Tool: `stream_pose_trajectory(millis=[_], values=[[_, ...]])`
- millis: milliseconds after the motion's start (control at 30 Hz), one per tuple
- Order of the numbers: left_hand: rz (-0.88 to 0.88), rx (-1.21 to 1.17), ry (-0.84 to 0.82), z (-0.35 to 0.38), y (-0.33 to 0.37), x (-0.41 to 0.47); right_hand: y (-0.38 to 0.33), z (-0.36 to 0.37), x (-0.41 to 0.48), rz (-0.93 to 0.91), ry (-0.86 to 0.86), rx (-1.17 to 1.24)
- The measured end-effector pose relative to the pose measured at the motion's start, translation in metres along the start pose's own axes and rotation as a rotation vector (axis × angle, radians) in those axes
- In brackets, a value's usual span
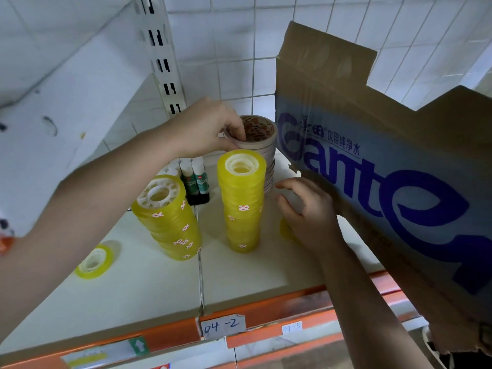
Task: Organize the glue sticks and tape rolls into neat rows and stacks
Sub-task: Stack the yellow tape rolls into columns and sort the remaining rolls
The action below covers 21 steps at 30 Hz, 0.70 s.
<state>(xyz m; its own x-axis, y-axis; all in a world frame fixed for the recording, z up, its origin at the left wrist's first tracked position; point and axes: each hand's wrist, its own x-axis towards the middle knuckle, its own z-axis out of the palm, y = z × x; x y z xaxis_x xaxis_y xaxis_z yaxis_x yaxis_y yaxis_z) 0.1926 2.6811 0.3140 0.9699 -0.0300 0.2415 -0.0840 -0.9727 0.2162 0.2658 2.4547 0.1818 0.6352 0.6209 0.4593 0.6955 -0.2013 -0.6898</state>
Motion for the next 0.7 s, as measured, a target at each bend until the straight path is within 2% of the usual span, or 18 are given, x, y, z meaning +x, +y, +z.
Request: stream_pose_trajectory(millis=[700], values=[[0.001, -0.015, -0.035, 0.0011, -0.0037, 0.0021, 0.0032, 0.0017, 0.0004, -0.021, 0.021, 0.019]])
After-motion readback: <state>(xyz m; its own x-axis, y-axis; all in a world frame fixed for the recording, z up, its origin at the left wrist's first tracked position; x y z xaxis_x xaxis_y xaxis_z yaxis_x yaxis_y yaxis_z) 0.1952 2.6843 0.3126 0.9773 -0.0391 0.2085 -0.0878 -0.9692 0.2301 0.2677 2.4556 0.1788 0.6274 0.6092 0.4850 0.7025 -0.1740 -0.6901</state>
